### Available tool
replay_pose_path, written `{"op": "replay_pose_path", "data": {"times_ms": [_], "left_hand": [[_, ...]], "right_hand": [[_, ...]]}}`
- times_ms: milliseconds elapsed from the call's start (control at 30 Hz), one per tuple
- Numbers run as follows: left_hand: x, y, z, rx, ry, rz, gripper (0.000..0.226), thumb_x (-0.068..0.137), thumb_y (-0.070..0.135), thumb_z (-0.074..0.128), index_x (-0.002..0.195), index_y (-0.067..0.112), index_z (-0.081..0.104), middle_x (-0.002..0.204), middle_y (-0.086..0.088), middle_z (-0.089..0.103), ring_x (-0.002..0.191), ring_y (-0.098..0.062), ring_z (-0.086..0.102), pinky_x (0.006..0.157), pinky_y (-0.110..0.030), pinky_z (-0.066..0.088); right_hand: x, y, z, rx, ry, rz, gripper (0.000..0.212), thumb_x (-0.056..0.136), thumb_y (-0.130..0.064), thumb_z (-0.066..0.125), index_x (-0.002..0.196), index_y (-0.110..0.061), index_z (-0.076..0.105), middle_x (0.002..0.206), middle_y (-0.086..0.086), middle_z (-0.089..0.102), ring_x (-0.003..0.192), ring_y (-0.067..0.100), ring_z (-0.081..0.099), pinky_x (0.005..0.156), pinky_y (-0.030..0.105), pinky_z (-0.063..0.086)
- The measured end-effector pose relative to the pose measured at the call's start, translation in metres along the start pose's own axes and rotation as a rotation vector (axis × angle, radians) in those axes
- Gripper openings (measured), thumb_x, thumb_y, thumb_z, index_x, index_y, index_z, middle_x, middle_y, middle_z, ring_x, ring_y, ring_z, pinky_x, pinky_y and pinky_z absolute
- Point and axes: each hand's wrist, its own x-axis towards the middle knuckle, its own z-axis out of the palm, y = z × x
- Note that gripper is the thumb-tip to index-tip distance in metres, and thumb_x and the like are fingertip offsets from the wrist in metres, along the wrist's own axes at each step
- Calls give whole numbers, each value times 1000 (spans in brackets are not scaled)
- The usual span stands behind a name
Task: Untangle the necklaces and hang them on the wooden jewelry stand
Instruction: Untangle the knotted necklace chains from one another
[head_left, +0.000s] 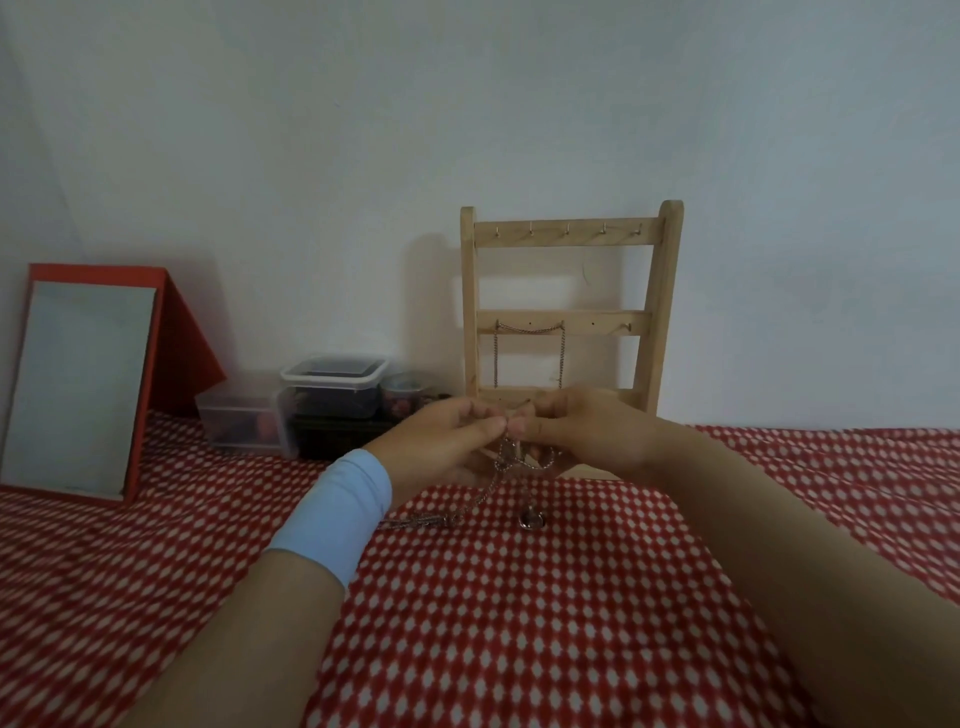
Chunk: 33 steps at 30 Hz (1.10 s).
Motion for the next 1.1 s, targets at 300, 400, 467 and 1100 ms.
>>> {"op": "replay_pose_path", "data": {"times_ms": [300,400,467,1100], "left_hand": [[-4,-6,-13,222,-86,-20,26,97,8,56,121,3,61,102,-9,76,84,-18,71,75,-25,57],[-6,-6,-14,237,-86,-55,25,97,8,55,120,1,60,101,-8,76,83,-17,72,74,-27,58],[-5,-7,-13,278,-82,-32,21,98,10,55,114,4,66,100,-5,77,86,-19,72,83,-33,58],[-5,-8,-23,418,-48,-53,18,98,14,54,106,12,71,94,-1,77,76,-13,68,82,-35,54]], "right_hand": [[3,5,-7,-205,26,139,24,104,-32,54,94,-15,67,83,4,68,73,18,63,74,33,55],[3,5,-4,-363,-29,161,22,100,-32,57,102,-15,71,98,2,72,90,21,68,82,34,57],[3,1,1,-467,-18,95,22,97,-30,59,112,-20,72,112,-4,70,106,16,65,92,33,52],[10,18,6,-57,50,-33,10,98,-17,66,106,-12,70,79,4,70,65,16,59,65,31,54]]}}
